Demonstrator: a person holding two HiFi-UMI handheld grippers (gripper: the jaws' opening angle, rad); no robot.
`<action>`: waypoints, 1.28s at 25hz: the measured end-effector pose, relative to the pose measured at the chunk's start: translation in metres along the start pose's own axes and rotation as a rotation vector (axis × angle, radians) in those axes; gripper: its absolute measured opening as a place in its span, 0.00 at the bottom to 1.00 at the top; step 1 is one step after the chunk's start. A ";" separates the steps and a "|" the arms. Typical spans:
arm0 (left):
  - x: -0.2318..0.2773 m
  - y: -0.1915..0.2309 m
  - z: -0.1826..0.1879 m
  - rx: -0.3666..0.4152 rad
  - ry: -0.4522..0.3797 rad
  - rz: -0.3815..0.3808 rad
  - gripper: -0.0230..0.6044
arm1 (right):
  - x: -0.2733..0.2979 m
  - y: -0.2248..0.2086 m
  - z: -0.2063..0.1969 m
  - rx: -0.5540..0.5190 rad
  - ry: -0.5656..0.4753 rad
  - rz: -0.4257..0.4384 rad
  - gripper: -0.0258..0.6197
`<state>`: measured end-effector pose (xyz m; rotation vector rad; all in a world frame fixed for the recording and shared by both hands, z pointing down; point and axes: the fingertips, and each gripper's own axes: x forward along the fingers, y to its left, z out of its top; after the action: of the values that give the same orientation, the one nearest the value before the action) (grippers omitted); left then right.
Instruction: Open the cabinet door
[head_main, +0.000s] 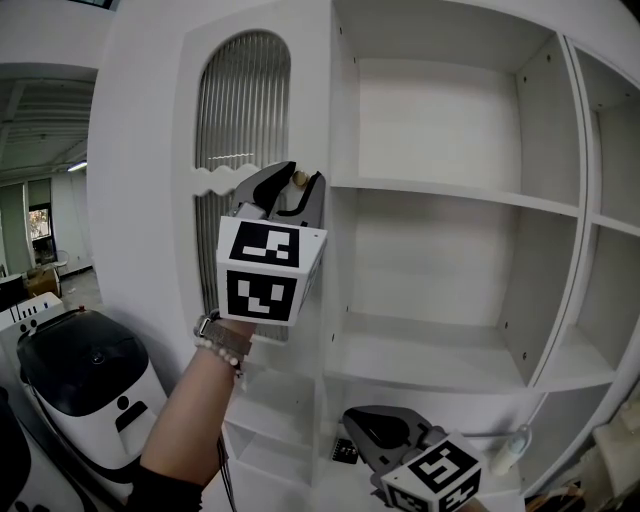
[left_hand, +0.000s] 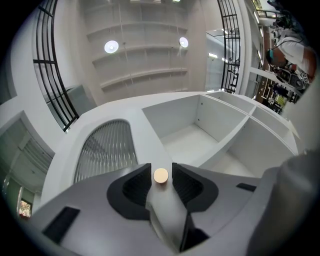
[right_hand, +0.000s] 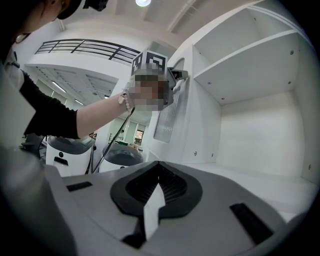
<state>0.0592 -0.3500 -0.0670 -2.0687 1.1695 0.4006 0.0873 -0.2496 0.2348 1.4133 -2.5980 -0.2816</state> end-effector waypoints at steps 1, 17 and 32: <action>0.001 0.000 0.001 0.003 0.001 0.000 0.22 | 0.000 0.000 0.000 0.002 0.000 -0.001 0.04; 0.000 0.003 -0.002 0.005 0.025 -0.005 0.17 | -0.004 -0.002 -0.003 0.006 -0.005 -0.002 0.04; -0.020 0.009 0.010 0.019 0.030 -0.032 0.17 | 0.004 0.003 -0.006 0.029 -0.008 -0.003 0.04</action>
<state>0.0417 -0.3334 -0.0662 -2.0806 1.1514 0.3428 0.0838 -0.2522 0.2413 1.4281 -2.6173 -0.2521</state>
